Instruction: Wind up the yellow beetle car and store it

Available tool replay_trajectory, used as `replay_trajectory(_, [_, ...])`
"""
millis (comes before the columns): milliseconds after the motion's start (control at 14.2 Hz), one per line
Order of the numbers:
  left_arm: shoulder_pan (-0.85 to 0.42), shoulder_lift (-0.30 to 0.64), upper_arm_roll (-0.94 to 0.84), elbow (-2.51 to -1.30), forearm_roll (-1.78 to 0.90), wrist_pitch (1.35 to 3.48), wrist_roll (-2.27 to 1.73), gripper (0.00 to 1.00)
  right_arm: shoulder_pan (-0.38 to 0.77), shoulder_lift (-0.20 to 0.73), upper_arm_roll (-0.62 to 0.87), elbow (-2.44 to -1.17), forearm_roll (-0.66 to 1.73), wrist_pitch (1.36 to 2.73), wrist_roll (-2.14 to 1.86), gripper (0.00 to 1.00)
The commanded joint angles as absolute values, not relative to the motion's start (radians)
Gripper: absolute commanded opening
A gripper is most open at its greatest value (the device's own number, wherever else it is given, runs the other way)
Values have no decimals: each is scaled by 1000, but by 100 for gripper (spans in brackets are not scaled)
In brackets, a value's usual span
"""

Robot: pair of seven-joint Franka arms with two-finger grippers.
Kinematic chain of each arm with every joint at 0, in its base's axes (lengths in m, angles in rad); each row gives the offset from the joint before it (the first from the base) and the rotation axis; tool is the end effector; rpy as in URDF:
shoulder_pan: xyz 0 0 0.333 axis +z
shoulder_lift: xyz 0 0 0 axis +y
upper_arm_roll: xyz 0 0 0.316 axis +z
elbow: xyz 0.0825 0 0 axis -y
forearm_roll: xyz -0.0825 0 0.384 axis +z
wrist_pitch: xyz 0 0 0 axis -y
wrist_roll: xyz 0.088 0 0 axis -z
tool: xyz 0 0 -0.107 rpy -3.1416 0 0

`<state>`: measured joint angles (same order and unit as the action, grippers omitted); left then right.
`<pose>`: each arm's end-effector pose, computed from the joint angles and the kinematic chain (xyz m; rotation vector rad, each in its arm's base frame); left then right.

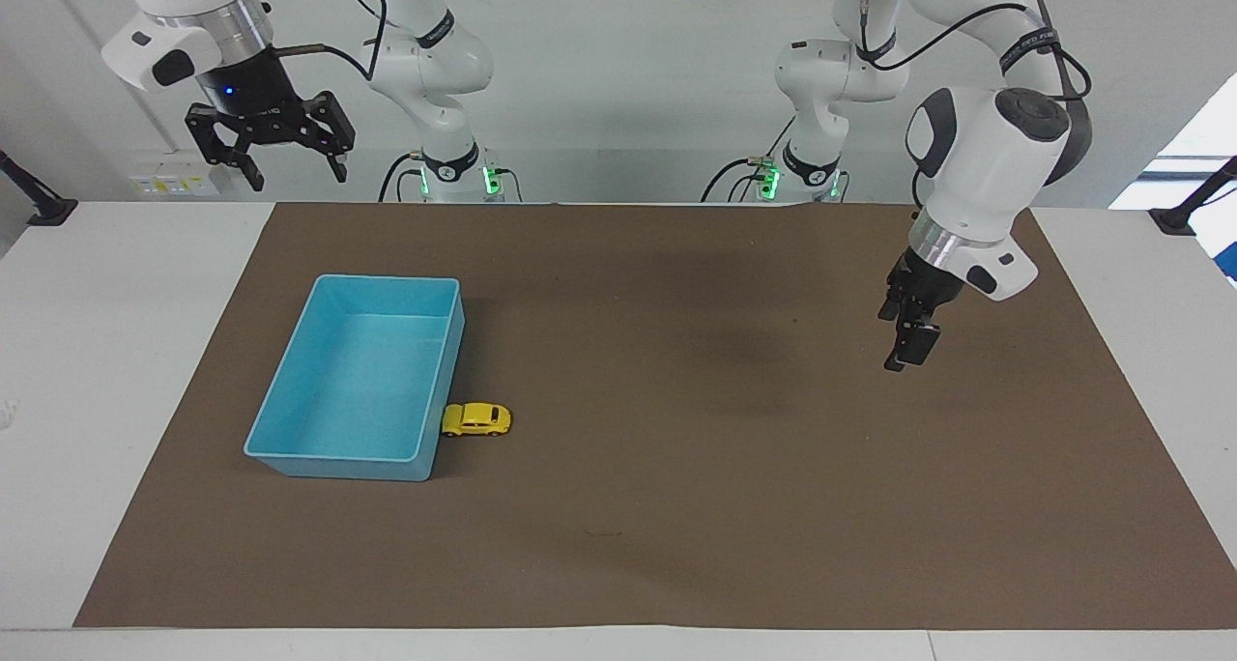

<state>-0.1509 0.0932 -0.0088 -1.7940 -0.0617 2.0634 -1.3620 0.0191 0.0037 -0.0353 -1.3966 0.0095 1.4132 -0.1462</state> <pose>0.5994 -0.0997 0.5091 2.4331 1.7129 0.1311 0.5374 -0.0075 0.6893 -3.1266 -0.2060 -0.0213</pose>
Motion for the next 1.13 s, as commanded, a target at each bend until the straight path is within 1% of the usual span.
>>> replay_trajectory(0, [-109, 49, -17, -1789, -60, 2007, -1208, 100, 6, -15, -26, -1417, 14, 1424, -130, 100])
replay_trajectory(353, [-80, 9, -17, -1790, -60, 1938, -878, 100, 6, -15, -28, -1417, 15, 1419, -130, 100])
replay_trajectory(565, [-42, -14, -18, -1793, -60, 1904, -592, 100, 6, -15, -25, -1419, 23, 1416, -132, 100])
replay_trajectory(706, [-22, -29, -17, -1792, -60, 1873, -377, 100, 6, -17, -26, -1419, 43, 1420, -243, 100])
replay_trajectory(847, [-17, -57, -17, -1789, -60, 1841, -159, 100, 8, -35, -25, -1448, 41, 1425, -363, 100])
replay_trajectory(918, [-17, -72, -17, -1783, -57, 1821, -87, 100, 8, -44, -23, -1462, 41, 1427, -386, 100])
replay_trajectory(1059, [-18, -78, -18, -1709, -52, 1702, -51, 100, 11, -48, -18, -1470, 43, 1430, -416, 100])
